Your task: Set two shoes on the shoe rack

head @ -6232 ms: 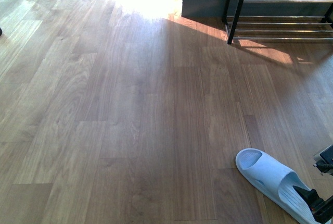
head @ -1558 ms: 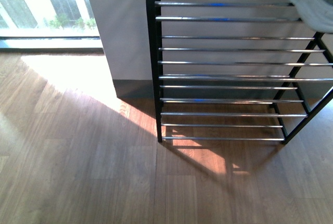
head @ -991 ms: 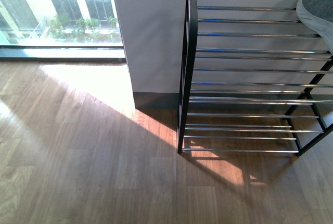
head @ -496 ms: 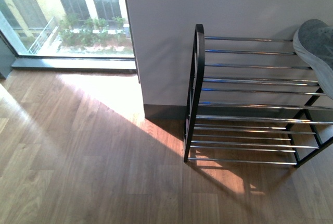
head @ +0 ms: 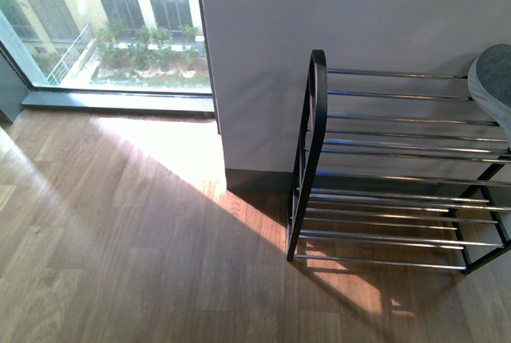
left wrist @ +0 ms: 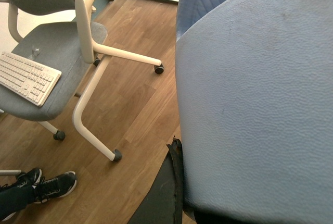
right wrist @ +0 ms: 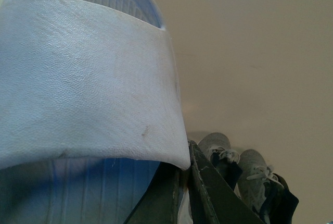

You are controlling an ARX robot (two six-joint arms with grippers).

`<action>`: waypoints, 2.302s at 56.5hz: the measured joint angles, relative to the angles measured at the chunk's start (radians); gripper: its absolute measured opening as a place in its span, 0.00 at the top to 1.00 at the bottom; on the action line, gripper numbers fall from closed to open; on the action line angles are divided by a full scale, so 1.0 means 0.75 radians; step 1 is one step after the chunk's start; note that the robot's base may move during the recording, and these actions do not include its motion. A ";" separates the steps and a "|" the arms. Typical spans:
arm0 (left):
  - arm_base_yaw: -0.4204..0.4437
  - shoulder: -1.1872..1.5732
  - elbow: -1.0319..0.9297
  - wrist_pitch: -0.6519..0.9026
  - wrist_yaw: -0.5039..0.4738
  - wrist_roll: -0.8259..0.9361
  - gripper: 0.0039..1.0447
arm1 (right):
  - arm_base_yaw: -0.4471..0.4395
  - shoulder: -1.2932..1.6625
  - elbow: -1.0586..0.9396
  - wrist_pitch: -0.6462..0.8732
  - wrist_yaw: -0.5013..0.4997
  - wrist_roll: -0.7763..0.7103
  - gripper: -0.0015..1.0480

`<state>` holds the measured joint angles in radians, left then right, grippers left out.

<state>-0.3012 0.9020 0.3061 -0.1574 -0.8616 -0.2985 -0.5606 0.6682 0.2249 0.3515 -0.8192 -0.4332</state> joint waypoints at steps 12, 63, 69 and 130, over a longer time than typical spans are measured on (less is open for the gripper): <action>0.000 0.002 0.000 0.000 0.001 0.000 0.98 | 0.000 0.001 0.000 0.000 0.001 0.000 0.98; 0.001 0.002 0.000 0.000 0.001 0.000 0.98 | 0.620 1.881 0.992 0.144 0.932 0.377 0.98; 0.000 0.002 0.000 0.000 0.001 0.000 0.98 | 0.624 1.986 1.073 0.150 1.031 0.377 0.98; 0.000 0.002 0.000 0.000 0.001 0.000 0.98 | 0.106 1.181 0.879 -0.185 0.632 0.260 0.09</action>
<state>-0.3012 0.9031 0.3061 -0.1574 -0.8612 -0.2985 -0.4812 1.5539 0.8845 0.2127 -0.3454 -0.2382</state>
